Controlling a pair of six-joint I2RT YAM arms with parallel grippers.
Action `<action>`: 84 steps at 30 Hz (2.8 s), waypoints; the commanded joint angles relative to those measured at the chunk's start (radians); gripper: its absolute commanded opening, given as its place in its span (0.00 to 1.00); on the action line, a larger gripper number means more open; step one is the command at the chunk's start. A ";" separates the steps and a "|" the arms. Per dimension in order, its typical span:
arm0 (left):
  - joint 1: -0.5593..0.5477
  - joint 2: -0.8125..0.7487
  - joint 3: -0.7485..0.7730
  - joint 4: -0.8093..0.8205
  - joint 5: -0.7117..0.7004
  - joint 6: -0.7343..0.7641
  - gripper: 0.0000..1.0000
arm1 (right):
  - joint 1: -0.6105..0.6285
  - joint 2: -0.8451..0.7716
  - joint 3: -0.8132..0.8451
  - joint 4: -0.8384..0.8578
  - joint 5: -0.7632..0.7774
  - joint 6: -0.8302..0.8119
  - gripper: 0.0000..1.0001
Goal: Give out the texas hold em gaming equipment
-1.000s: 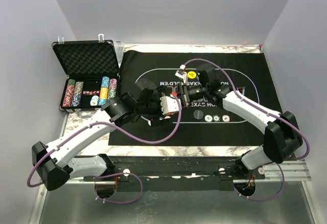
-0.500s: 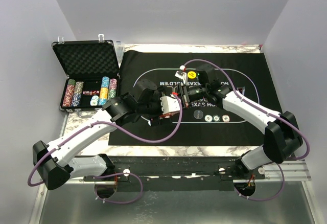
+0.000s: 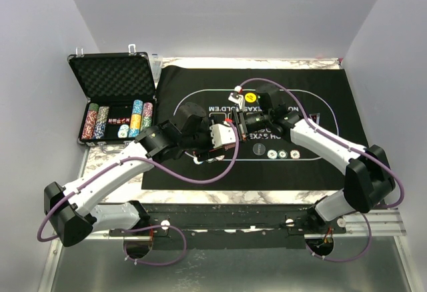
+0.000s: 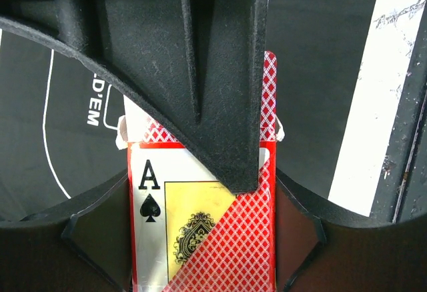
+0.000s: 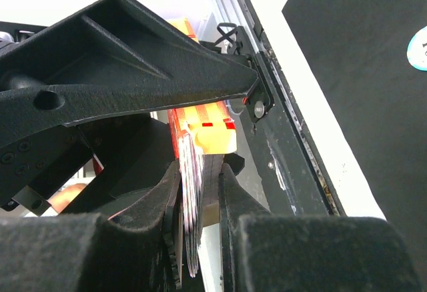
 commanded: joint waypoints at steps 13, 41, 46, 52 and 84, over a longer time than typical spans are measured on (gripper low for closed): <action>0.045 -0.077 -0.061 0.065 0.112 -0.180 0.00 | -0.001 0.008 0.020 0.088 -0.055 0.048 0.68; 0.080 -0.214 -0.166 0.135 0.131 -0.181 0.00 | -0.030 0.089 0.073 0.021 -0.093 -0.042 0.73; 0.085 -0.206 -0.165 0.142 0.131 -0.192 0.00 | -0.029 0.097 0.081 -0.036 -0.070 -0.083 0.64; 0.091 -0.201 -0.155 0.151 0.134 -0.206 0.00 | -0.029 0.097 0.075 -0.076 -0.074 -0.130 0.64; 0.142 -0.206 -0.180 0.168 0.160 -0.231 0.00 | -0.083 0.087 0.104 -0.089 -0.098 -0.125 0.46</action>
